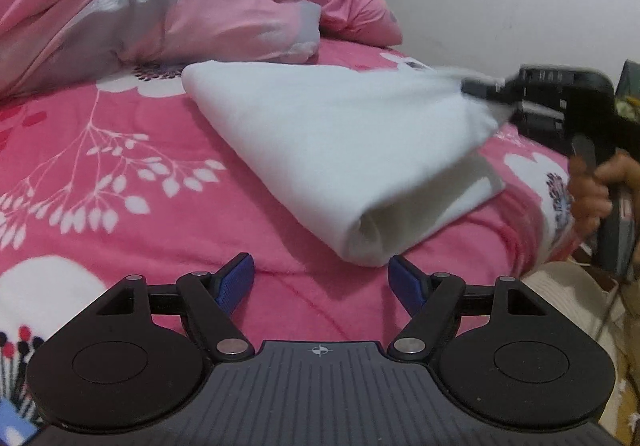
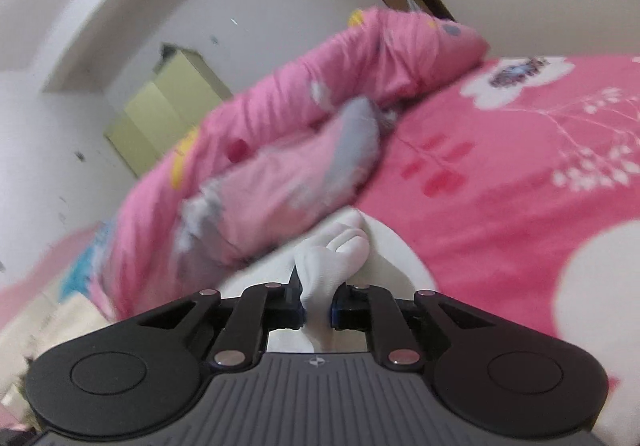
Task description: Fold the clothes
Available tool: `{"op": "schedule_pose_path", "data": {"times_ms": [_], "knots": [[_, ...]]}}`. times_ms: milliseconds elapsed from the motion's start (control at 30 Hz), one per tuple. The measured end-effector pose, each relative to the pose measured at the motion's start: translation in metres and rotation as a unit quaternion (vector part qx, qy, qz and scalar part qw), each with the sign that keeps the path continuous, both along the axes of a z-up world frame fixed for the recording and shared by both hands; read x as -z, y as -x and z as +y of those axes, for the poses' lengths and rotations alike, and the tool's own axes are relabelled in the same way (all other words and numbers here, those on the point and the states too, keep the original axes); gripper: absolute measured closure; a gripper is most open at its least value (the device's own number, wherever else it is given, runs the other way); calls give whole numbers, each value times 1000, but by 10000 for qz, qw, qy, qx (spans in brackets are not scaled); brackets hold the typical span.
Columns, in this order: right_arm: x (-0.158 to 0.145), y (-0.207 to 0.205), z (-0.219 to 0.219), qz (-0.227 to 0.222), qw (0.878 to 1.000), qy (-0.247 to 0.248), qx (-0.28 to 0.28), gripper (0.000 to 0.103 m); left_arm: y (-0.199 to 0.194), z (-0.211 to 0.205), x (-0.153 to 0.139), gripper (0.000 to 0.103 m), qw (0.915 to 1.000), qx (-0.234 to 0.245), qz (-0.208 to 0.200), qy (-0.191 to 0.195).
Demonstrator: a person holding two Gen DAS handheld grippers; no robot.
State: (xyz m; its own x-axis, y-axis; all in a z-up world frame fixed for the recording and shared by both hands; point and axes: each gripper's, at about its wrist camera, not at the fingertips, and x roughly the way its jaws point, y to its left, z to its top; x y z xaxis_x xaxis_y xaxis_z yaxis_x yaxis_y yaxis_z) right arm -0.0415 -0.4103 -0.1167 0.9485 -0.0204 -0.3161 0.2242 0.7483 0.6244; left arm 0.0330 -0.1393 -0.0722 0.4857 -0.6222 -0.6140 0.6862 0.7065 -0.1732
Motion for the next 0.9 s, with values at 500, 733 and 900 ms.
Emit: {"op": "schedule_pose_path", "data": {"times_ms": [500,733,900], "knots": [[20,20,-7,105,9988,-323,345,92,3,1,2,31,9987,-217,-400,236],[24,19,-10,242,9983,-497,197,92,4,-4,7,38,9976,-593,-346,105],[35,27,-17,172,9959,-887,36,92,4,8,8,43,9961,-822,-163,264]]}}
